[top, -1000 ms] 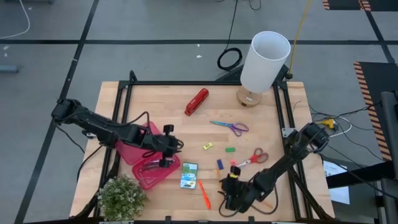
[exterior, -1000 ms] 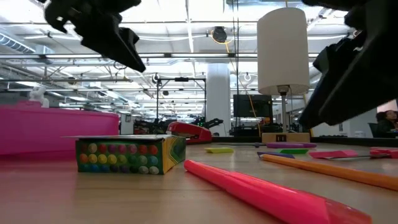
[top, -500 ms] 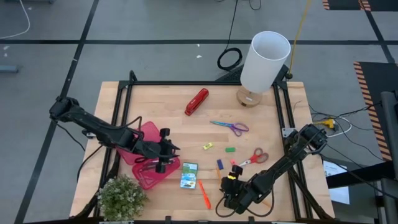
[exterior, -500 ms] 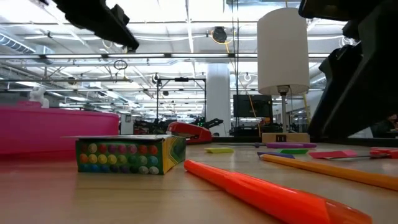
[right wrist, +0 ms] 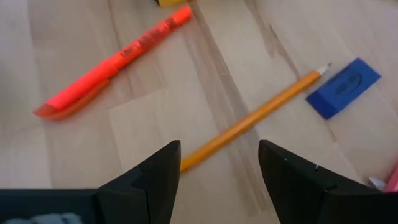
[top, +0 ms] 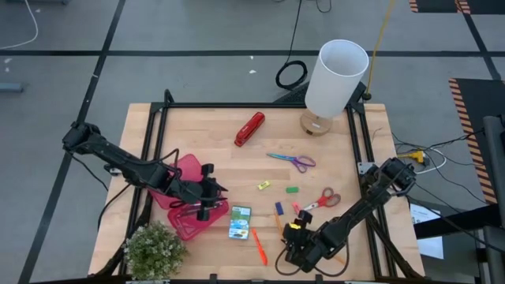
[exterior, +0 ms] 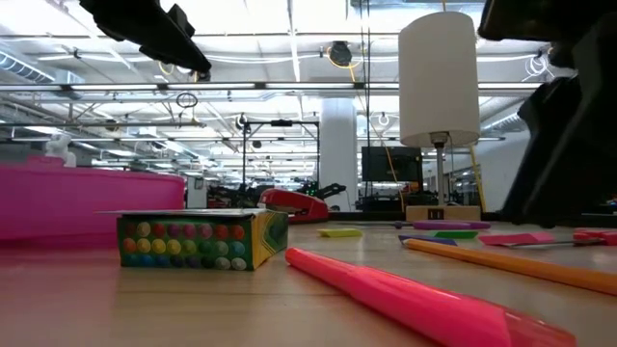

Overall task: Pack school essentials
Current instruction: Put the orange pencil into the red supply box

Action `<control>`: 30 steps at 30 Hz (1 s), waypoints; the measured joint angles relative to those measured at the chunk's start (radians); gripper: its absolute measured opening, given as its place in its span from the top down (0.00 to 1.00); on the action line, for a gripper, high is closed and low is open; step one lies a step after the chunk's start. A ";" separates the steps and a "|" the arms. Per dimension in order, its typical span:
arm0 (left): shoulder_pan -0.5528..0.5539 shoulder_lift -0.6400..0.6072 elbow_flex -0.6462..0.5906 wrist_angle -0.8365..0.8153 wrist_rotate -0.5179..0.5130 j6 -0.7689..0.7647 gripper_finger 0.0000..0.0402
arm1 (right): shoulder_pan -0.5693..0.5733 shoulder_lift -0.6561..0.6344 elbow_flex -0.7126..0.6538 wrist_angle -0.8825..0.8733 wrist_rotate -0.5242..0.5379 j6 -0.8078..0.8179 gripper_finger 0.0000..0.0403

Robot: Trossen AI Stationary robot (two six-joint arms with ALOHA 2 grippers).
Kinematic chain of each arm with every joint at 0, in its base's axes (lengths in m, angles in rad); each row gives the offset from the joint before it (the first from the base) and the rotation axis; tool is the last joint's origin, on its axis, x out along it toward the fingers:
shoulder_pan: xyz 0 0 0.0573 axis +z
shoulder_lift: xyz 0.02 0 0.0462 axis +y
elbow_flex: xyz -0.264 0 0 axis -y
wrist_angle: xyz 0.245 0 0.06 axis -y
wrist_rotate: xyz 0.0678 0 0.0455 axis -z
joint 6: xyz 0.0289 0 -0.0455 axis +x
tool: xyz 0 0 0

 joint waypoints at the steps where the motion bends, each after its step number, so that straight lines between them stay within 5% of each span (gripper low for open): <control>1: 0.000 0.000 0.000 0.003 0.000 0.000 0.70 | 0.003 0.000 0.000 0.009 0.009 -0.003 0.48; 30: -0.048 0.000 0.000 0.037 0.027 0.033 0.70 | -0.017 0.000 0.000 0.043 0.030 0.002 0.48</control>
